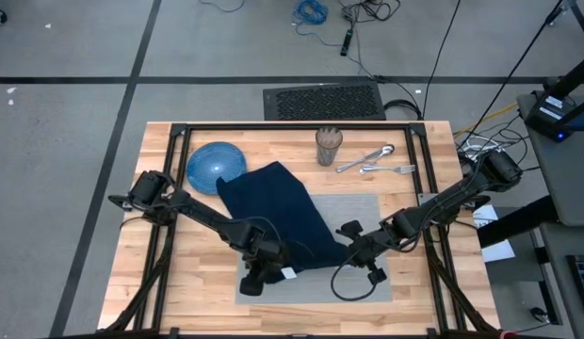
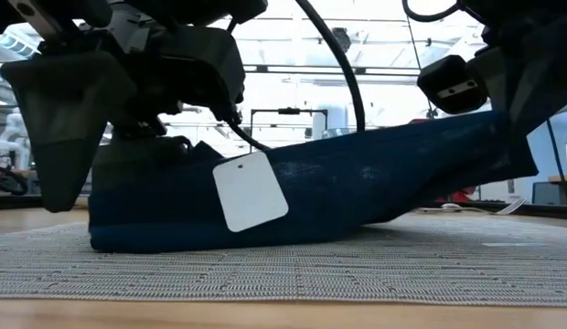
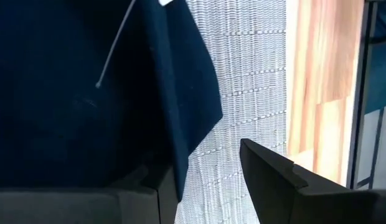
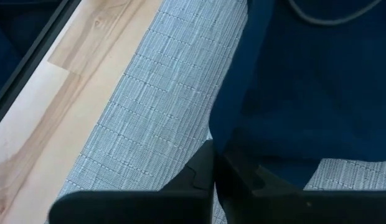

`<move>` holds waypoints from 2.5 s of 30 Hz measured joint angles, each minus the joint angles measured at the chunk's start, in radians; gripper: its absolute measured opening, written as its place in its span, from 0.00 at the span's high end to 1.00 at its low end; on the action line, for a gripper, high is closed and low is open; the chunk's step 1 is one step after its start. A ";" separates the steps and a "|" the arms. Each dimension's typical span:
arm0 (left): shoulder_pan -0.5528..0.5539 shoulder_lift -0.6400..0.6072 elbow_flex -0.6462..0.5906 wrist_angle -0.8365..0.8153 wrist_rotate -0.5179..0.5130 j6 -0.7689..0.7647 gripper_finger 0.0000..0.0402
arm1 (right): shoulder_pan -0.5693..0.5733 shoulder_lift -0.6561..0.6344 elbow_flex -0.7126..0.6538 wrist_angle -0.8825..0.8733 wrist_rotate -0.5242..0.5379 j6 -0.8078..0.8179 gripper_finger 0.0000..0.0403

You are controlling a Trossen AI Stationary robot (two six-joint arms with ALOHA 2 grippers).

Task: Set table place
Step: Fold the blue napkin

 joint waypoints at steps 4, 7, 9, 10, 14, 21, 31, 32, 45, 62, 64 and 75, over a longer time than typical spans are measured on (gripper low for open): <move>-0.012 0.000 0.000 -0.006 -0.014 -0.001 0.64 | 0.001 0.000 0.000 -0.001 -0.021 0.015 1.00; -0.020 0.000 0.000 -0.027 -0.029 -0.002 0.64 | 0.012 0.000 0.000 -0.005 -0.022 0.023 1.00; -0.024 0.000 0.000 -0.028 -0.045 -0.009 0.64 | 0.019 0.000 0.000 -0.005 -0.032 0.033 1.00; -0.026 0.000 0.000 -0.028 -0.056 -0.009 0.64 | 0.020 0.000 0.000 -0.005 -0.041 0.038 1.00; -0.026 -0.001 0.001 -0.046 -0.159 -0.009 0.64 | 0.034 0.000 0.000 -0.004 -0.045 0.057 1.00; -0.027 -0.003 0.004 -0.074 -0.331 0.004 0.64 | 0.057 0.000 0.000 -0.005 -0.058 0.079 1.00; -0.026 -0.001 0.094 -0.231 -0.520 0.056 0.68 | 0.059 0.000 0.000 -0.005 -0.072 0.094 1.00; -0.026 -0.001 0.105 -0.247 -0.528 0.061 0.70 | 0.059 0.000 0.000 -0.005 -0.072 0.094 1.00; -0.028 -0.001 0.183 -0.432 -0.585 0.114 1.00 | 0.065 0.000 0.000 -0.037 -0.049 0.093 1.00; 0.057 -0.010 0.647 -0.980 -1.202 -0.021 1.00 | -0.092 -0.141 0.374 -0.426 0.370 -0.168 1.00; 0.076 -0.013 0.725 -1.037 -1.248 -0.120 1.00 | -0.125 -0.156 0.454 -0.471 0.426 -0.192 1.00; -0.058 -0.064 0.802 -1.029 -1.133 -0.314 1.00 | -0.075 -0.158 0.567 -0.629 0.295 -0.125 1.00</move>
